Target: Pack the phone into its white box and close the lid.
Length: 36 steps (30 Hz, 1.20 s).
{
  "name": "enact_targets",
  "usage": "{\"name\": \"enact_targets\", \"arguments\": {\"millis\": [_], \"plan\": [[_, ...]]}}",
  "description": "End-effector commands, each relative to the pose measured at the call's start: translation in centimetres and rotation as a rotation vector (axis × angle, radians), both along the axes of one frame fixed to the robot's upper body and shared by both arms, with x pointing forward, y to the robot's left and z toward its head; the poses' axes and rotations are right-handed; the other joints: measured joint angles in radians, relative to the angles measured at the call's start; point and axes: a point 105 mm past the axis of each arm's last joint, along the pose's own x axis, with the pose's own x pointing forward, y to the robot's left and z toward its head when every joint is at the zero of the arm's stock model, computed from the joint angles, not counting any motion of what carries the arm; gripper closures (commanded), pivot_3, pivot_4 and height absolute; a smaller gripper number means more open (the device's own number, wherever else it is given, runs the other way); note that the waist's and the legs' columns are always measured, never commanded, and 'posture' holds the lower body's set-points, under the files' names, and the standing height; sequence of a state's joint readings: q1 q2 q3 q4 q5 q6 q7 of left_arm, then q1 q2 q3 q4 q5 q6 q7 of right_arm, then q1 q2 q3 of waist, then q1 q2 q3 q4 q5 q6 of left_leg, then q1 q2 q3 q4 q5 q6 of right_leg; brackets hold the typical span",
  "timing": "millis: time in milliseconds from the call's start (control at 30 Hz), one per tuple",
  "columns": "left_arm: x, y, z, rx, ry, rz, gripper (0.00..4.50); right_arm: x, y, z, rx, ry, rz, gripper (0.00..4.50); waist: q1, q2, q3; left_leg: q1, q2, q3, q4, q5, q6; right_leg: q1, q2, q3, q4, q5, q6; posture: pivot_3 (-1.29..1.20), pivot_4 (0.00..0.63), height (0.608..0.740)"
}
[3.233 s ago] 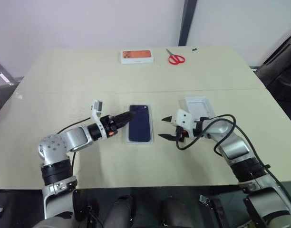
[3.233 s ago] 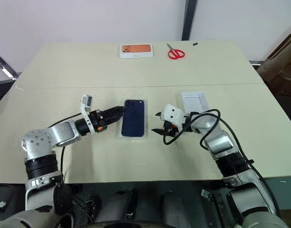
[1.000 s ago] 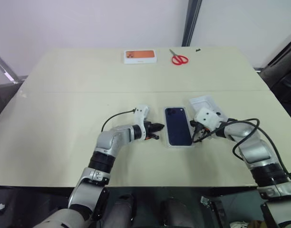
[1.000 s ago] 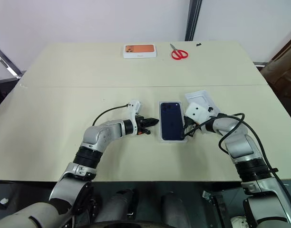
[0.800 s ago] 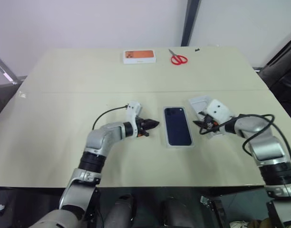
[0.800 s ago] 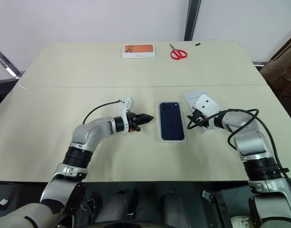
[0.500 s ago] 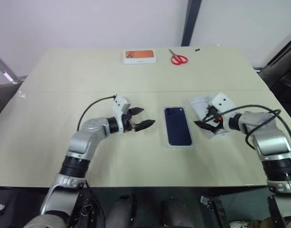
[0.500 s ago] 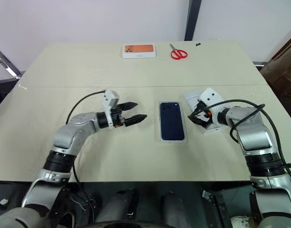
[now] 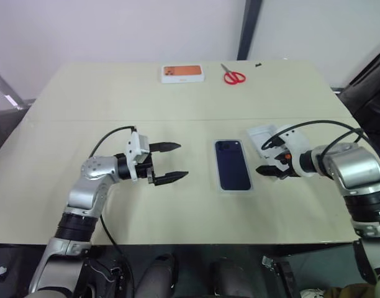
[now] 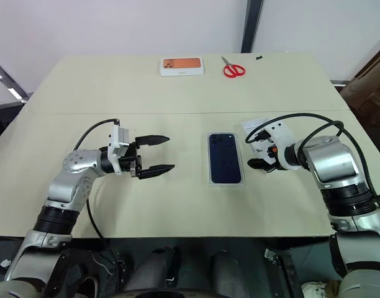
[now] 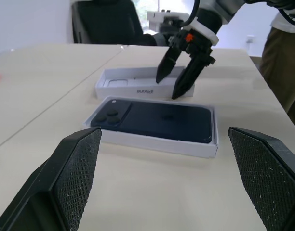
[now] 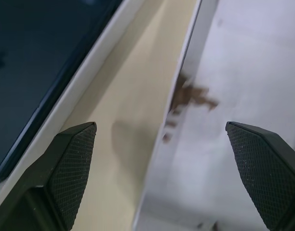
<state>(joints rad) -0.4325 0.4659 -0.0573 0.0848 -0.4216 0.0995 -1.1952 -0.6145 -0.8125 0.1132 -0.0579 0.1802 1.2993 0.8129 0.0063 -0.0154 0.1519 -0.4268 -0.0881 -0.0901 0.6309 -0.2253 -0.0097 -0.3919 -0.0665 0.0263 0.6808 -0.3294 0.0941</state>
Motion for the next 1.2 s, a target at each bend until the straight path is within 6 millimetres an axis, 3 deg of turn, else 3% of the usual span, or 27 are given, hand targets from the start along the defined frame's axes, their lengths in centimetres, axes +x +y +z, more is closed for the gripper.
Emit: {"name": "enact_targets", "arguments": {"millis": [33, 200, 267, 333, 533, 700, 867, 900, 1000, 1200], "plan": [[-0.5, -0.3, 0.2, -0.001, -0.042, -0.008, 0.07, 0.1, 0.5, 1.4, -0.001, -0.039, -0.014, 0.00, -0.002, 0.000, 0.000, 0.000, 0.000, 0.000, 0.000, 0.000, 0.000, 0.000, 0.000, 0.000, 0.000, 0.000, 0.000, 0.00, 0.150, 0.734], [-0.8, -0.4, -0.3, -0.003, -0.051, 0.003, 0.07, -0.1, 1.2, 0.8, -0.001, -0.025, -0.029, 0.00, -0.004, 0.000, 0.000, 0.000, 0.000, 0.000, 0.000, 0.000, 0.000, 0.000, 0.000, 0.000, 0.000, 0.000, 0.000, 0.00, 0.150, 0.734], [-0.8, -0.2, -0.4, -0.003, -0.053, 0.010, 0.00, 0.1, 1.2, 0.7, -0.009, -0.037, -0.039, 0.53, -0.003, 0.000, 0.000, 0.000, 0.000, 0.000, 0.000, 0.000, 0.000, 0.000, 0.000, 0.000, 0.000, 0.000, 0.000, 0.00, 0.150, 0.734], [-0.8, -0.1, -0.4, -0.003, -0.052, 0.016, 0.00, 0.2, 1.2, 0.5, -0.014, -0.043, -0.049, 1.32, -0.003, 0.000, 0.000, 0.000, 0.000, 0.000, 0.000, 0.000, 0.000, 0.000, 0.000, 0.000, 0.000, 0.000, 0.000, 0.00, 0.150, 0.734], [-0.8, -0.1, -0.3, -0.007, -0.051, 0.024, 0.00, 0.8, 0.8, 0.4, -0.027, -0.075, -0.105, 4.47, -0.004, 0.000, 0.000, 0.000, 0.000, 0.000, 0.000, 0.000, 0.000, 0.000, 0.000, 0.000, 0.000, 0.000, 0.000, 0.00, 0.150, 0.734], [-0.3, 0.1, -0.2, -0.009, -0.056, 0.049, 0.00, 2.0, 0.5, 1.7, 0.029, -0.151, -0.180, 4.47, -0.004, 0.000, 0.000, 0.000, 0.000, 0.000, 0.000, 0.000, 0.000, 0.000, 0.000, 0.000, 0.001, 0.000, 0.000, 0.00, 0.150, 0.734], [0.3, 0.5, 0.0, -0.017, -0.055, 0.084, 0.00, 3.5, 2.7, 4.2, 0.136, -0.285, -0.107, 4.47, -0.016, 0.000, 0.000, 0.000, 0.000, 0.000, 0.000, 0.000, 0.000, -0.001, 0.001, 0.000, 0.002, 0.000, 0.000, 0.00, 0.150, 0.734], [0.5, 0.5, 0.1, -0.021, -0.054, 0.094, 0.00, 3.8, 3.6, 4.8, 0.151, -0.332, -0.064, 4.47, -0.017, 0.000, 0.000, 0.000, 0.000, 0.000, 0.000, 0.000, 0.000, -0.001, 0.001, 0.000, 0.002, 0.000, 0.000, 0.00, 0.150, 0.734], [1.1, 0.7, 0.6, -0.053, -0.037, 0.132, 0.00, 4.6, 7.4, 7.1, 0.427, -0.422, 0.020, 4.47, -0.025, 0.000, 0.000, 0.000, 0.000, 0.000, 0.000, 0.000, 0.000, -0.001, 0.001, 0.000, 0.002, 0.000, 0.000, 0.00, 0.150, 0.734], [1.4, 1.2, 1.2, -0.078, -0.018, 0.174, 0.00, 3.1, 14.0, 9.6, 0.911, -0.385, 0.143, 4.47, -0.027, 0.001, 0.000, 0.000, 0.001, 0.000, -0.001, 0.000, -0.001, -0.002, 0.002, 0.000, 0.004, 0.000, 0.000, 0.00, 0.150, 0.734]]}}
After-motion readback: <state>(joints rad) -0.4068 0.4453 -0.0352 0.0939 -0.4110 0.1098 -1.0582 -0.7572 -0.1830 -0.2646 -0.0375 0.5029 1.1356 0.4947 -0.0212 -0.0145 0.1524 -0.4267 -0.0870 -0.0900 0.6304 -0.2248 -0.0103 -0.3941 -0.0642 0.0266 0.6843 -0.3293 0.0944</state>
